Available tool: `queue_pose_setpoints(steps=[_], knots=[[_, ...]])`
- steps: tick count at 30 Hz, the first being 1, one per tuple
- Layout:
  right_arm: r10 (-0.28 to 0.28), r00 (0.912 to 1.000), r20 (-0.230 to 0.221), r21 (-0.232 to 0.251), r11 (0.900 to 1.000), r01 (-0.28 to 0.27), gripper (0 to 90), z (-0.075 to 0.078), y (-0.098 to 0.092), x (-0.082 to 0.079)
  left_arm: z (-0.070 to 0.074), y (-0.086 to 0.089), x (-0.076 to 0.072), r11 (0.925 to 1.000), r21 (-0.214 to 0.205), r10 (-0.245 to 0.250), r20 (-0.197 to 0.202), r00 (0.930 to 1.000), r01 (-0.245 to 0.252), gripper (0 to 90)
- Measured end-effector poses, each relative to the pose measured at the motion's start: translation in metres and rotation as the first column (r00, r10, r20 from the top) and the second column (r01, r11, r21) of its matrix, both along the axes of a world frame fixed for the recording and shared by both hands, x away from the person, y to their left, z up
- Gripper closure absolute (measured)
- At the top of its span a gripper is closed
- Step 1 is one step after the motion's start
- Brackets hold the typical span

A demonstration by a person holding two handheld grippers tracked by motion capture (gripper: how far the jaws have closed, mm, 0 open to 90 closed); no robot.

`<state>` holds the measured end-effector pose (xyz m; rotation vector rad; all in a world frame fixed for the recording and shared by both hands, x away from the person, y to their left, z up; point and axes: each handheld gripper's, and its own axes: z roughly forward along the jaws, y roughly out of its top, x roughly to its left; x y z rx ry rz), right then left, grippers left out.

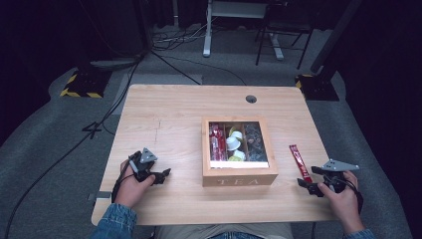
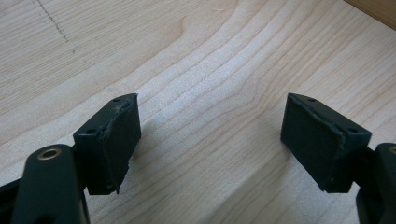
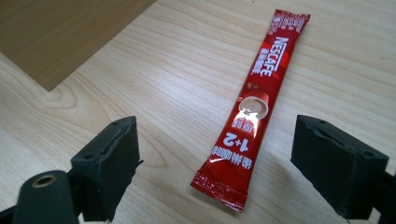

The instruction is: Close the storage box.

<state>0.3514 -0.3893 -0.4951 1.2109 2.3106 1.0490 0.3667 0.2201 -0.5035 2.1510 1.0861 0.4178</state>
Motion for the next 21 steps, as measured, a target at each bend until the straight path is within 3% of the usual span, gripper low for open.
queue_pose_setpoints(steps=[2, 6, 9, 16, 21], knots=[[-0.008, 0.9998, -0.017, 0.0, 1.0, 0.008, 15.1, -0.0044, 0.0005, -0.0012, 0.0, -0.0002, 0.0003, 1.0, 0.0, 0.0, 0.001, 1.0, 0.0, 20.4], [-0.027, 0.9996, -0.001, 0.006, 0.9996, 0.027, 15.0, -0.0072, 0.0014, -0.0037, 0.0001, -0.0006, 0.0012, 1.0, 0.001, -0.002, -0.002, 1.0, 0.002, 20.0], [-0.009, 0.9996, 0.027, -0.045, 0.9989, 0.011, 14.3, -0.0086, 0.004, -0.0042, 0.0001, -0.0006, 0.0012, 1.0, 0.001, -0.003, -0.001, 1.0, 0.003, 19.9], [-0.013, 0.9995, 0.027, -0.045, 0.9989, 0.014, 14.3, -0.0086, 0.0041, -0.0046, 0.0001, -0.0008, 0.0012, 1.0, 0.002, -0.001, -0.001, 1.0, 0.001, 19.9], [-0.013, 0.9996, 0.027, -0.044, 0.9989, 0.014, 14.3, -0.0086, 0.004, -0.0045, -0.0001, -0.0028, 0.0008, 0.9996, 0.007, 0.028, -0.004, 0.9996, -0.028, 17.4]])
